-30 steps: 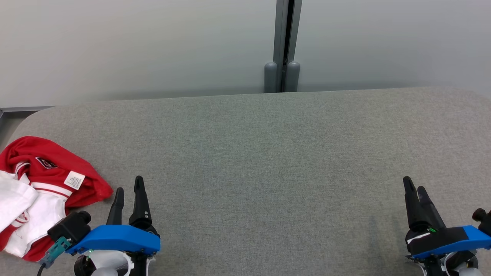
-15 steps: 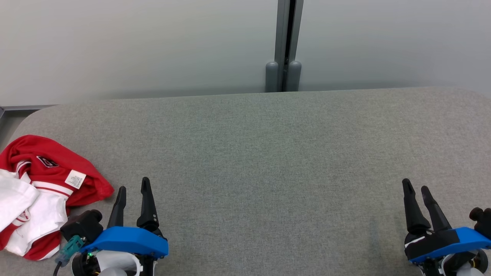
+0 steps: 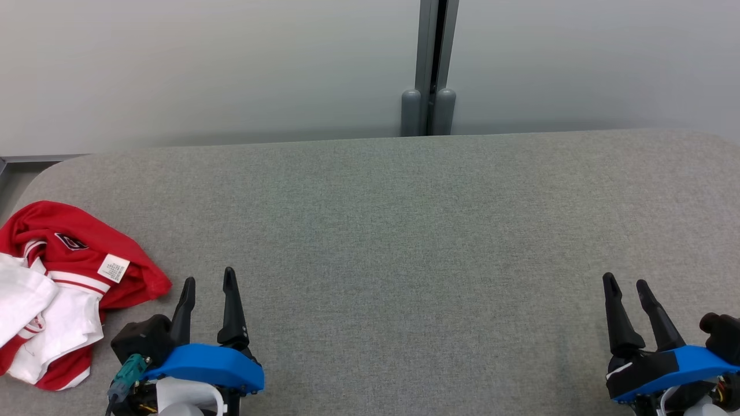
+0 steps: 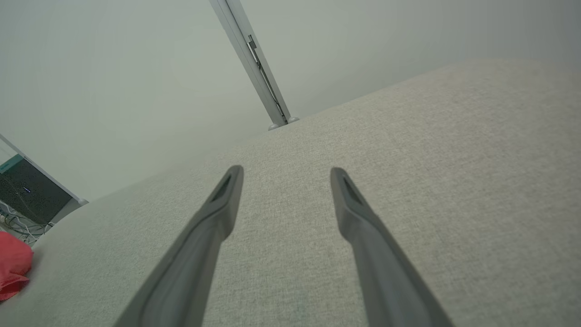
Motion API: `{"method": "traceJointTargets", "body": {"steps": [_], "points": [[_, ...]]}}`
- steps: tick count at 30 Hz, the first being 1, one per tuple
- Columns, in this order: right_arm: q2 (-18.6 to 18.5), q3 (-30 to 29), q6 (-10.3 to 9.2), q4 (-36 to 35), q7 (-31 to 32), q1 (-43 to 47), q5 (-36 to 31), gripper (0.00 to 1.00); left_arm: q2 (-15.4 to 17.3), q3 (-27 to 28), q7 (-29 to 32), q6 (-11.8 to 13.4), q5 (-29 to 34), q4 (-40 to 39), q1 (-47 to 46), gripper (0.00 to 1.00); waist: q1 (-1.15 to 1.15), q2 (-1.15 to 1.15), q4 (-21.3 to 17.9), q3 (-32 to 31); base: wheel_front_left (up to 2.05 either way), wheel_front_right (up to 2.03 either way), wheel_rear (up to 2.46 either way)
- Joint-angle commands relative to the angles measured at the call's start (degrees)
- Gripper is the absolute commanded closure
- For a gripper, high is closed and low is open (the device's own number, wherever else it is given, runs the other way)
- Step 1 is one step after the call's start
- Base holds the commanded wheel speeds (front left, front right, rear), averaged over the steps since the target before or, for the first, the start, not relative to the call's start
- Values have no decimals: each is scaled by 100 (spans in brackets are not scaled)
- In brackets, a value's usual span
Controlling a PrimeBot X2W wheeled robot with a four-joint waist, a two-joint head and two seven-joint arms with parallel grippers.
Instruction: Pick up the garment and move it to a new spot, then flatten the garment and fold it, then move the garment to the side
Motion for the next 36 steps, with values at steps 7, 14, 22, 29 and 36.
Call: {"method": "traceJointTargets", "body": {"steps": [7, 14, 22, 29, 36], "points": [[-73, 30, 13, -14, -145, -38, -491, 0, 33, -88, -138, 75, 463, -3, -139, 0, 0, 0, 16, -1, 0, 0, 0], [-94, 82, 13, 12, -229, -27, -844, 0, 33, -139, -220, 120, 793, 21, -102, 0, 0, 0, 18, -28, 0, 0, 0], [-99, 117, 9, 47, -310, 23, -1159, 0, 34, -171, -300, 143, 1107, 39, -47, 0, 0, 0, 18, -76, 0, 0, 0], [-111, 161, 10, 89, -391, 65, -1437, 0, 33, -199, -384, 159, 1404, 65, -20, 0, 0, 0, 22, -120, 0, 0, 0], [-136, 193, 10, 117, -457, 82, -1697, 0, 34, -247, -448, 189, 1694, 91, -22, 0, 0, 0, 34, -114, 0, 0, 0]]}}
